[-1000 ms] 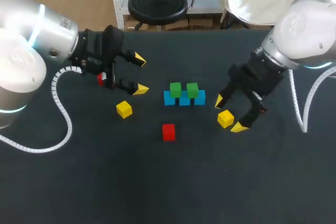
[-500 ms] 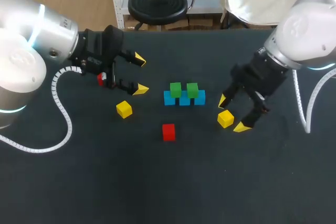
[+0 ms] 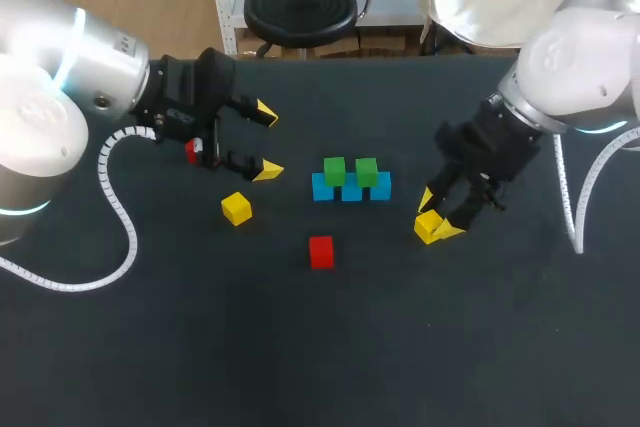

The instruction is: Place the blue cubes, place green cubes on the blue cubes, place the yellow cubes on the green cubes, then place the red cubes on the yellow cubes, and place purple cube on the red cubes.

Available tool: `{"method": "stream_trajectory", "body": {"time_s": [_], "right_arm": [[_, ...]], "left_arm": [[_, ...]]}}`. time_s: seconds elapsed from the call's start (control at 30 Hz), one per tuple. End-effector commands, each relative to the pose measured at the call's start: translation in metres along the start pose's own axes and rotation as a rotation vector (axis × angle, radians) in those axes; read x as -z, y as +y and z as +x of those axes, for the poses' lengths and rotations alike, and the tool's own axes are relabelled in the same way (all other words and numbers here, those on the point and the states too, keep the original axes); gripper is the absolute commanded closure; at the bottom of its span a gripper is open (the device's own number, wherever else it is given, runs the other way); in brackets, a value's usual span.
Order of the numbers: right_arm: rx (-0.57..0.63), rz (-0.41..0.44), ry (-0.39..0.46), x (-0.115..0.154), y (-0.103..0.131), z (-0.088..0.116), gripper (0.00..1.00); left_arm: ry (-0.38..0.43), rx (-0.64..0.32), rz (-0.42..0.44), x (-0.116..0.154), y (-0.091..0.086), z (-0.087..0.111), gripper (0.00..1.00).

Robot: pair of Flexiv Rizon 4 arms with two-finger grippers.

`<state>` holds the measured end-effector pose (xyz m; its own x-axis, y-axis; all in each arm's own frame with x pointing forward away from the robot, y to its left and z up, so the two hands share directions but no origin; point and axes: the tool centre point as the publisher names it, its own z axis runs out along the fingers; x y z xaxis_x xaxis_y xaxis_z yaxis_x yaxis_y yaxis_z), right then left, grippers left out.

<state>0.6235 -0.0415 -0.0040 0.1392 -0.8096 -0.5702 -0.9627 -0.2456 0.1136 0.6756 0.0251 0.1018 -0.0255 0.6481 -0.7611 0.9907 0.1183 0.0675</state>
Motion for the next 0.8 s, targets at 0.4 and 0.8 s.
{"method": "stream_trajectory", "body": {"time_s": [0.4, 0.8], "right_arm": [[-0.171, 0.139, 0.004, 0.031, 0.01, -0.035, 1.0], [-0.272, 0.198, 0.059, 0.049, -0.011, -0.089, 1.0]], "left_arm": [[-0.007, -0.003, -0.002, 0.0, -0.001, 0.002, 0.0], [-0.007, -0.003, -0.002, 0.0, -0.001, 0.002, 0.0]]}}
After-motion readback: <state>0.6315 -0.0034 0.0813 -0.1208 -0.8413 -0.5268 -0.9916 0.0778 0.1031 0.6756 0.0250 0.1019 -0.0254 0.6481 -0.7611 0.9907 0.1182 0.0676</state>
